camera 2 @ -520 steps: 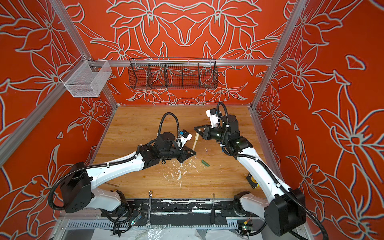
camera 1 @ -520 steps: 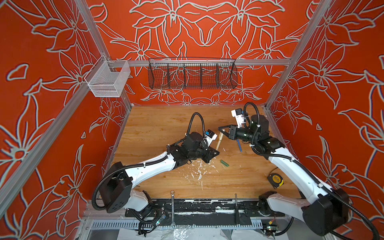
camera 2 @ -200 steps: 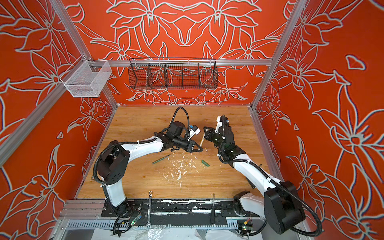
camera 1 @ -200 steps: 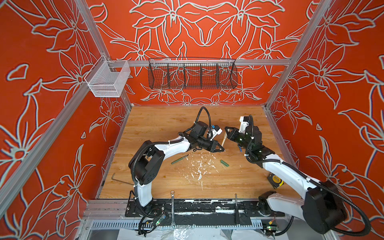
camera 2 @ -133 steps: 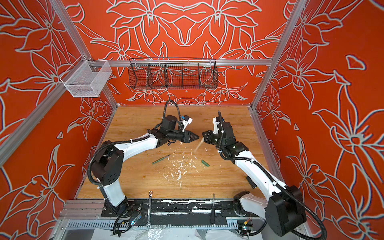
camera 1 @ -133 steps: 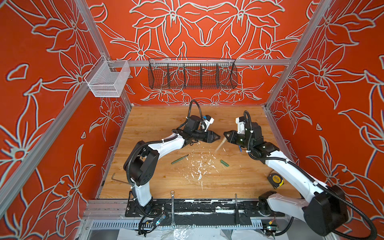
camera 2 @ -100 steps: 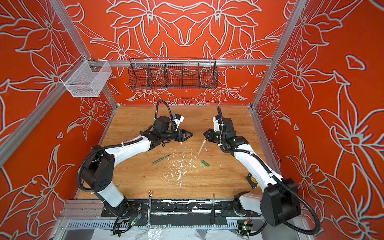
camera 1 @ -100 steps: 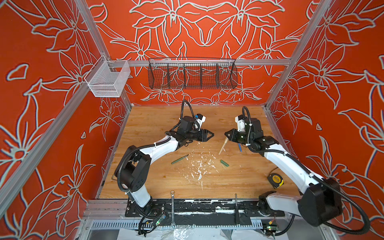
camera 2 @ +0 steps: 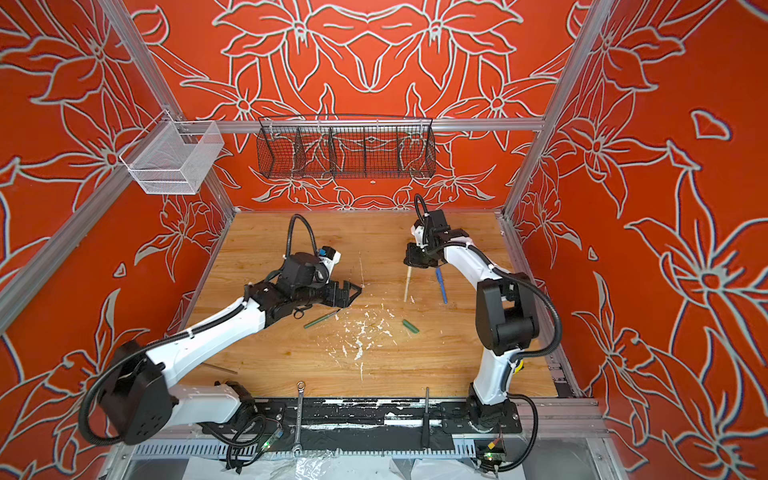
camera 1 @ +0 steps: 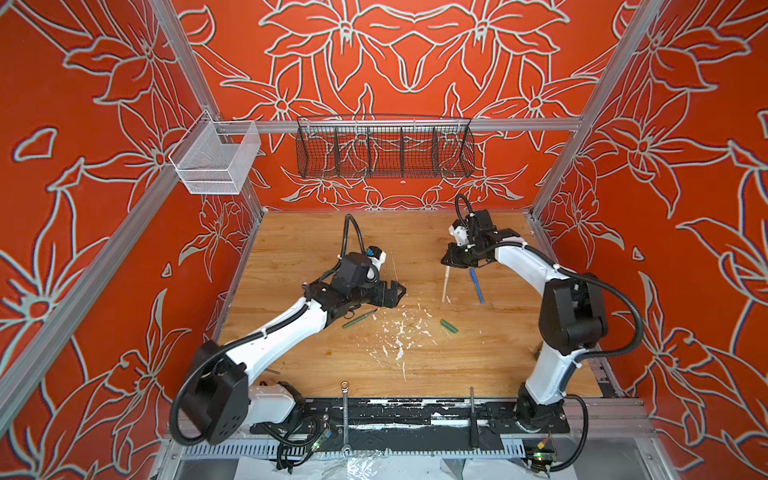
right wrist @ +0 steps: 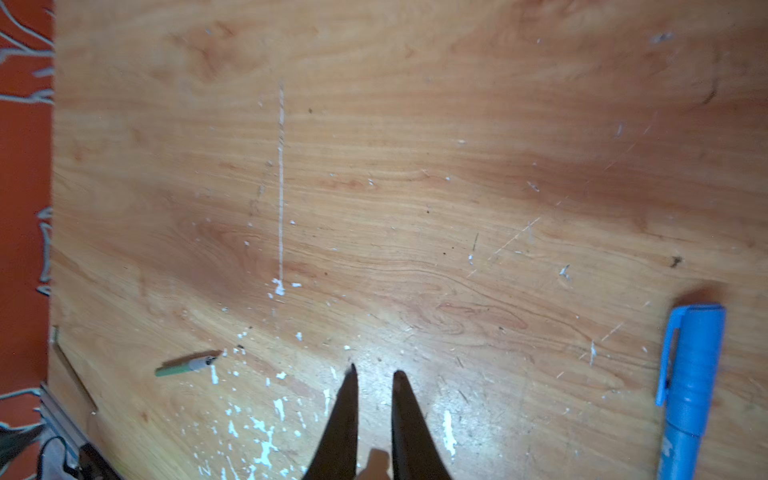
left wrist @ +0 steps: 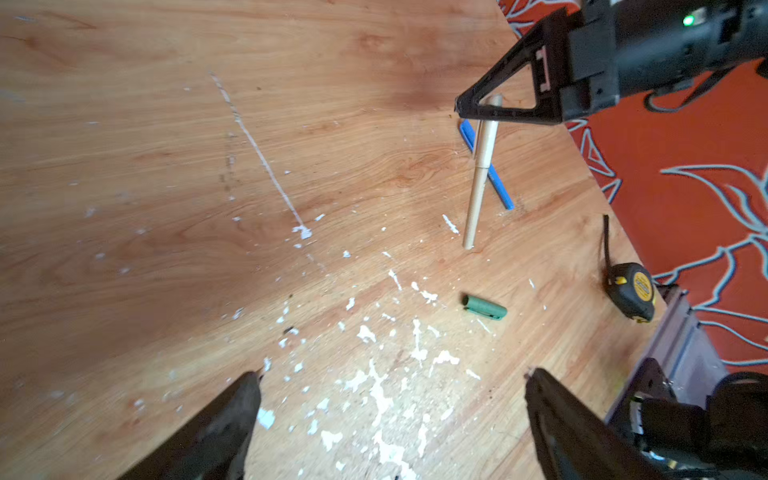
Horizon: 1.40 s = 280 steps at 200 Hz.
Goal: Insert the pens into the pen caps
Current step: 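Set the beige pen down with the left gripper while the right approaches the green cap, then lower the right gripper over the green cap while the left moves above the green pen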
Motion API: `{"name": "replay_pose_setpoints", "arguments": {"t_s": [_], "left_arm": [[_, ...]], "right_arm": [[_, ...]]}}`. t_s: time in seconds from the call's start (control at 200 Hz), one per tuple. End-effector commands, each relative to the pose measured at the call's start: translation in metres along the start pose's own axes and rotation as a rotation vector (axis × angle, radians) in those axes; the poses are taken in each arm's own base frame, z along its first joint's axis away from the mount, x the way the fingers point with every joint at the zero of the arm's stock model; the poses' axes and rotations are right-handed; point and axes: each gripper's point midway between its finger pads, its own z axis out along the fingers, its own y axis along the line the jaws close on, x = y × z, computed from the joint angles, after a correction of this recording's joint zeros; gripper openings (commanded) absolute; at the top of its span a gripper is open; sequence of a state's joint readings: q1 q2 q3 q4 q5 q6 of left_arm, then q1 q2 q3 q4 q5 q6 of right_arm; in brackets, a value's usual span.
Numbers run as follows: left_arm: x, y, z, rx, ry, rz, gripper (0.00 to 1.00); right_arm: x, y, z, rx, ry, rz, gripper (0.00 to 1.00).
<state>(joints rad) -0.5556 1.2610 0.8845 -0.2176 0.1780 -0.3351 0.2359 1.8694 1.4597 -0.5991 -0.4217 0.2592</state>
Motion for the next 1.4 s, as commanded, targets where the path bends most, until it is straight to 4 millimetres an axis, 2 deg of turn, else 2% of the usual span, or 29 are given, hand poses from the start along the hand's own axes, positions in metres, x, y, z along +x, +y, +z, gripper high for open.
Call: {"name": "replay_pose_setpoints", "arguments": {"t_s": [0.0, 0.16, 0.3, 0.4, 0.56, 0.705, 0.786, 0.881, 0.956, 1.096, 1.201, 1.271, 1.396], "left_arm": [[0.033, 0.037, -0.016, -0.16, 0.054, -0.041, 0.97], [0.06, 0.054, -0.028, -0.22, 0.087, -0.083, 0.97], [0.066, 0.059, -0.034, -0.245, 0.089, -0.096, 0.97], [0.067, 0.062, -0.038, -0.258, 0.085, -0.103, 0.97], [0.07, 0.068, -0.037, -0.287, 0.1, -0.104, 0.97], [0.066, 0.068, -0.038, -0.298, 0.103, -0.091, 0.97], [0.062, 0.07, -0.038, -0.304, 0.09, -0.084, 0.97], [0.058, 0.072, -0.037, -0.304, 0.077, -0.084, 0.97], [0.056, 0.074, -0.033, -0.302, 0.076, -0.088, 0.97], [0.058, 0.078, -0.023, -0.298, 0.105, -0.099, 0.97], [0.061, 0.081, -0.016, -0.283, 0.118, -0.118, 0.97], [0.064, 0.086, -0.013, -0.28, 0.13, -0.141, 0.97], [0.068, 0.092, -0.009, -0.289, 0.145, -0.168, 0.97]], "right_arm": [[0.019, -0.018, 0.016, 0.069, 0.134, -0.038, 0.0], [0.018, -0.039, 0.037, 0.141, 0.202, -0.043, 0.0], [0.016, -0.054, 0.052, 0.195, 0.248, -0.047, 0.0], [0.011, -0.06, 0.061, 0.213, 0.251, -0.042, 0.18], [0.002, -0.068, 0.064, 0.256, 0.228, -0.035, 0.3], [-0.012, -0.066, 0.051, 0.284, 0.19, -0.047, 0.4], [-0.025, -0.055, 0.03, 0.275, 0.111, -0.059, 0.44], [-0.029, -0.039, 0.001, 0.249, 0.015, -0.063, 0.46], [-0.015, -0.029, -0.019, 0.225, -0.033, -0.061, 0.47], [0.042, -0.018, -0.036, 0.204, -0.03, -0.067, 0.5], [0.093, 0.001, -0.026, 0.139, 0.019, -0.098, 0.51], [0.12, 0.011, -0.017, 0.118, 0.057, -0.118, 0.52], [0.146, 0.018, -0.008, 0.098, 0.078, -0.144, 0.52]]}}
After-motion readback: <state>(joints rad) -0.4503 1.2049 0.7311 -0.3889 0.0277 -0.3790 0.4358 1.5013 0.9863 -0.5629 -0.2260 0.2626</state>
